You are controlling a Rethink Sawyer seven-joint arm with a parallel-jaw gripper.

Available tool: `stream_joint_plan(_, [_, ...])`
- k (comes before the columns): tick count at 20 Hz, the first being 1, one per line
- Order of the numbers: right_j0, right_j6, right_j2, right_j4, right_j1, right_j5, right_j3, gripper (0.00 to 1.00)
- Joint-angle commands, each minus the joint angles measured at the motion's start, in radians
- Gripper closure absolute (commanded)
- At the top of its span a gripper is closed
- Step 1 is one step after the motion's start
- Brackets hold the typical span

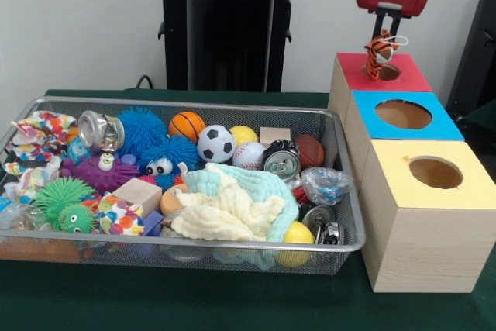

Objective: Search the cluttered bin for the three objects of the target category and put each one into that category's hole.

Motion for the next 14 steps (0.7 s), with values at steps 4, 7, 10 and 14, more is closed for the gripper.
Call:
stream_joint_plan(4, [-0.007, 0.203, 0.038, 0.066, 0.147, -0.127, -0.055, 1.00])
stream_joint_plan(7, [-0.003, 0.205, 0.041, 0.074, 0.140, -0.140, -0.031, 1.00])
stream_joint_plan(10, [-0.011, 0.204, 0.051, 0.079, 0.121, -0.142, 0.004, 1.00])
stream_joint_plan(14, [-0.002, 0.215, 0.058, 0.093, 0.112, -0.142, 0.023, 1.00])
